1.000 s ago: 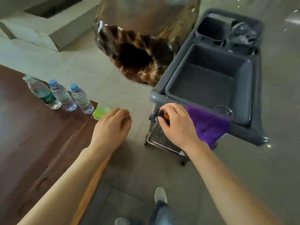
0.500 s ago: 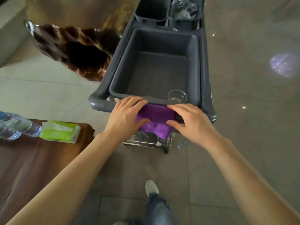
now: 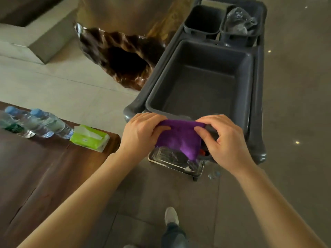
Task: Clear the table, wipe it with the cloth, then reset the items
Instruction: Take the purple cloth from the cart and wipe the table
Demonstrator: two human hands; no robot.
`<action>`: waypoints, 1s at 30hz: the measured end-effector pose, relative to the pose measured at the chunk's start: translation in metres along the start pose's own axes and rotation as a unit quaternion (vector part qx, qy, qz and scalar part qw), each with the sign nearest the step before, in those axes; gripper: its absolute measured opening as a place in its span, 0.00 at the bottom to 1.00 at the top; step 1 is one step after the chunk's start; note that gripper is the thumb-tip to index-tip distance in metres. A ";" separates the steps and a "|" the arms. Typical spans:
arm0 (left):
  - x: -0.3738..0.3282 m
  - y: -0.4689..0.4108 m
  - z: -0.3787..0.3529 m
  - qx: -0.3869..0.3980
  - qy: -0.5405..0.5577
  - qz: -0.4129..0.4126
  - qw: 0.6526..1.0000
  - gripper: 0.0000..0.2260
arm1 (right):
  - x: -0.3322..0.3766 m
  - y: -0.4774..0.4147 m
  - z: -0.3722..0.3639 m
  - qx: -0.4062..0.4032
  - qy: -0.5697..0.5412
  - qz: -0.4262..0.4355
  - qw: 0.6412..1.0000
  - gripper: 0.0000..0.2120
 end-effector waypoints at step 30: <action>0.123 0.468 0.154 -0.436 0.066 0.687 0.577 0.16 | 0.251 0.152 -0.369 0.418 -0.250 0.066 0.871 0.08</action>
Point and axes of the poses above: each hand's wrist, its own y-axis away from the middle knuckle, its own z-axis out of the back of the hand, x = y × z, the point moved 10 cm from there along -y, towards the middle knuckle, and after that the axes turned 8 degrees about -x, right-handed, at the moved point
